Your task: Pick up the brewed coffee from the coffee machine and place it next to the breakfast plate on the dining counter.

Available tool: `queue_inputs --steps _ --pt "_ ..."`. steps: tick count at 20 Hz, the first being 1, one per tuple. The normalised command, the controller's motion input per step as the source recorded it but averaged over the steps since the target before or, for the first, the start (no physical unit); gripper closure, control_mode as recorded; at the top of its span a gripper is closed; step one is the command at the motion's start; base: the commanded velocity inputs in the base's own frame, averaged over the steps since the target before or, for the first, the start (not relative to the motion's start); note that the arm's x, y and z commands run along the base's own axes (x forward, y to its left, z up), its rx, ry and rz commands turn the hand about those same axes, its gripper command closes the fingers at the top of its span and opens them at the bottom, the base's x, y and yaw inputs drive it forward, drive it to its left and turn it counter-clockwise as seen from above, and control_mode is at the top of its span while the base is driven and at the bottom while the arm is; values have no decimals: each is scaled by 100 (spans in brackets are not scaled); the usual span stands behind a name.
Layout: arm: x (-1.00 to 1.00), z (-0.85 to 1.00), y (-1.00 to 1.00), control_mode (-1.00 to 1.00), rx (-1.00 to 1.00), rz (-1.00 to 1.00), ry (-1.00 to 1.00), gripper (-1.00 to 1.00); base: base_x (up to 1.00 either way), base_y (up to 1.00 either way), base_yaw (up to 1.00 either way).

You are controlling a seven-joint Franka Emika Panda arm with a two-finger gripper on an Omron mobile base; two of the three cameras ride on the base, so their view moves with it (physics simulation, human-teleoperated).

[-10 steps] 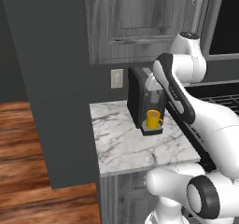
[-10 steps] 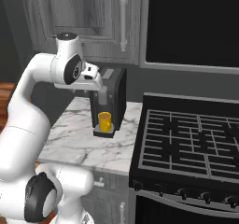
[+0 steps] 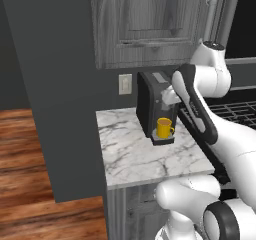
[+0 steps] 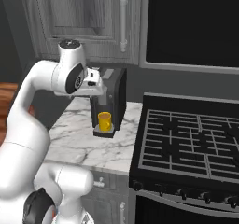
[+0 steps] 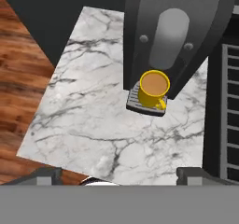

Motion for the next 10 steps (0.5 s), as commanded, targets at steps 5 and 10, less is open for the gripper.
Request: queue_inputs --steps 5,10 --pt "-21 -55 -50 -100 0 26 -29 -100 0 0 0" --pt "-1 -64 -53 -100 3 18 -23 -100 0 0 0"
